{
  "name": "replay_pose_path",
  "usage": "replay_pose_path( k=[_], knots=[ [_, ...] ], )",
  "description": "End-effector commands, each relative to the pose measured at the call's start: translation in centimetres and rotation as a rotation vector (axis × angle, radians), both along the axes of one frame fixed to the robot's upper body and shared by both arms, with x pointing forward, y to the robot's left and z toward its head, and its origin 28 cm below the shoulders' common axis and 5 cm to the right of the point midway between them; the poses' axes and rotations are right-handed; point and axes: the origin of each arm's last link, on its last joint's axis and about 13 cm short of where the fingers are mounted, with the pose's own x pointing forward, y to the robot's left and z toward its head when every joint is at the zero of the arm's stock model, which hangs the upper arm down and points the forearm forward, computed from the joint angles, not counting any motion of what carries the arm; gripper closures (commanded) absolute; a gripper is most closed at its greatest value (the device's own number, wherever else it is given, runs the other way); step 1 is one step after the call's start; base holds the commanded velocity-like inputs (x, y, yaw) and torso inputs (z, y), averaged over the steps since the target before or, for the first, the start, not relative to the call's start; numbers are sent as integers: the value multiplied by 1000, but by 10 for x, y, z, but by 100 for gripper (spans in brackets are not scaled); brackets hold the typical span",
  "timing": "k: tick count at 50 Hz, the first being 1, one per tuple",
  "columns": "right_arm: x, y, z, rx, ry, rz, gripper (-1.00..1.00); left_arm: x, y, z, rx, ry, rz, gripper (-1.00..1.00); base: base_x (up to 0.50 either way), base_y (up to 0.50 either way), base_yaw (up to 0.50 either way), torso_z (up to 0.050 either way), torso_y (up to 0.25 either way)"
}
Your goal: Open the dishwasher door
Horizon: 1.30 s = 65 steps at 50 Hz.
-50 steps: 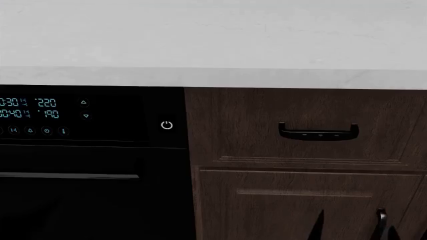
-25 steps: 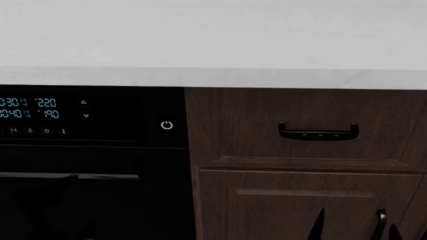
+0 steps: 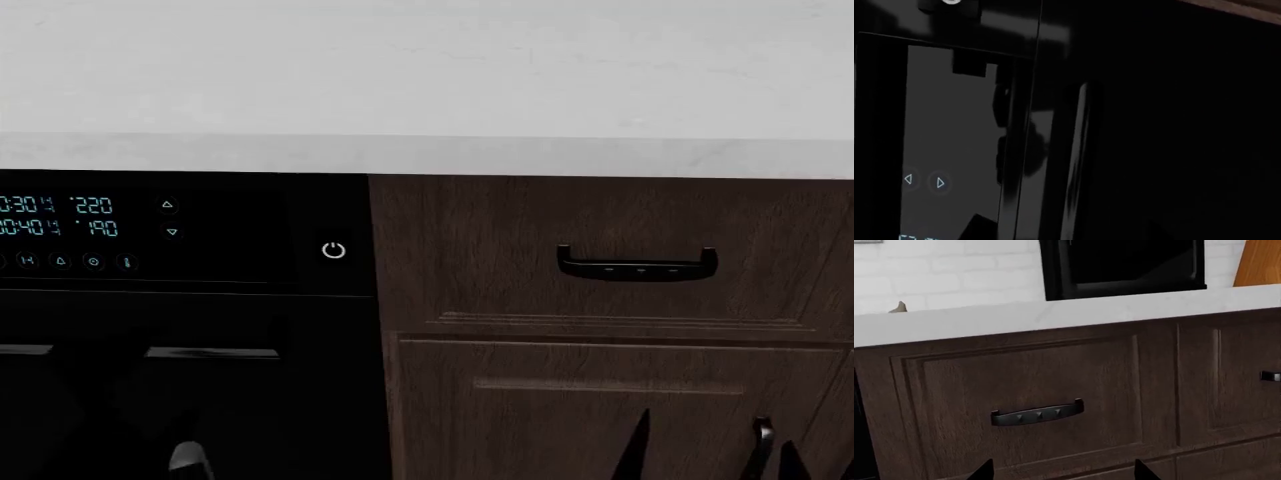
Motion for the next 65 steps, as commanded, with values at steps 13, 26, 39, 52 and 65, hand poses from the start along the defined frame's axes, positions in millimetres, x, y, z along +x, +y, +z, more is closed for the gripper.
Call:
replay_pose_path(
  k=[13, 26, 39, 52, 65],
  knots=[
    [-2, -2, 1, 2, -5, -8, -100, 28, -3, 3, 93, 5, -29, -100, 0, 0, 0, 0, 0],
    [-4, -4, 2, 2, -8, -17, -100, 42, -1, 4, 130, 6, -14, -100, 0, 0, 0, 0, 0],
    [-3, -5, 2, 3, -10, -22, -100, 55, 0, -2, 150, 13, -9, -100, 0, 0, 0, 0, 0],
    [-1, -4, 5, 1, -13, -19, -100, 61, 1, 0, 176, 21, -3, -100, 0, 0, 0, 0, 0],
    [-2, -4, 5, 1, -11, -21, -100, 57, 1, 2, 194, 23, -2, 100, 4, 0, -1, 0, 0]
  ],
)
